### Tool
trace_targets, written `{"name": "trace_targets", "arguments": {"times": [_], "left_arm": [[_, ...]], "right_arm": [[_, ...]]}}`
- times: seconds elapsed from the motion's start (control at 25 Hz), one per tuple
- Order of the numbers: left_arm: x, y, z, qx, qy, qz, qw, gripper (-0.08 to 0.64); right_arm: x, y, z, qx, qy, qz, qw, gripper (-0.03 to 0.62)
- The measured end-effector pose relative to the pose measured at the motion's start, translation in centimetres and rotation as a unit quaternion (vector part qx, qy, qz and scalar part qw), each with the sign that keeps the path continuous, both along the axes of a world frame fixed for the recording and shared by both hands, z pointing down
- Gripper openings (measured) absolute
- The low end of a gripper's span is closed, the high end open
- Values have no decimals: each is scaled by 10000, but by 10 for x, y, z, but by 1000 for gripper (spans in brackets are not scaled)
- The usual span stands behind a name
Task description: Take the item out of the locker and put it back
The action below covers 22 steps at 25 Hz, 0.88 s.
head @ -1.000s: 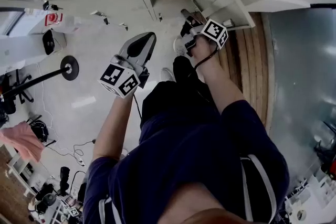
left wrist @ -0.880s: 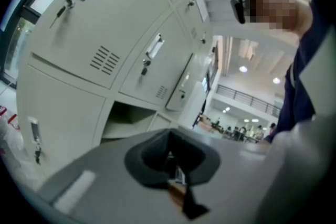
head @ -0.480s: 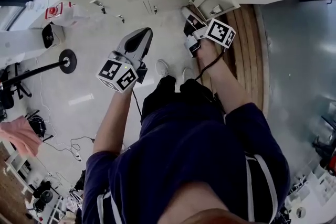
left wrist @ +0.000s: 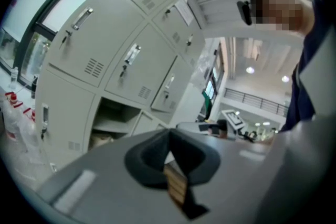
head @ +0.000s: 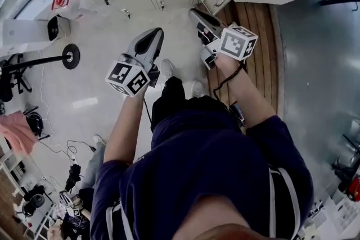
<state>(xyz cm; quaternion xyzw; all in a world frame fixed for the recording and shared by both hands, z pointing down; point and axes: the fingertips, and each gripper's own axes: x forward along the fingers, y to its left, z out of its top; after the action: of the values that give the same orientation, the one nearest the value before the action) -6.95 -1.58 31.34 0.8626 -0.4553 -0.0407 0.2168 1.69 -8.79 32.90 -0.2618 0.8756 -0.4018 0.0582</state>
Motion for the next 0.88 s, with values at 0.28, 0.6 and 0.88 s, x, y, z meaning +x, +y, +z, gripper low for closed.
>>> {"name": "trace_targets", "arguments": {"times": [0.28,0.6,0.88], "left_arm": [[38,36,-20,221,-161,-65,9996,3],[80,86,-53,388,-263,-137,9988,3],[87,105,-54,317,-263,-82,9991,3]], "right_arm": [[21,47,-39,850,254,-432,9951,8],[60,110,-82,1654,707,-771,9807,8],[70,142,-88,2145,1232,-852,9652,8]]}}
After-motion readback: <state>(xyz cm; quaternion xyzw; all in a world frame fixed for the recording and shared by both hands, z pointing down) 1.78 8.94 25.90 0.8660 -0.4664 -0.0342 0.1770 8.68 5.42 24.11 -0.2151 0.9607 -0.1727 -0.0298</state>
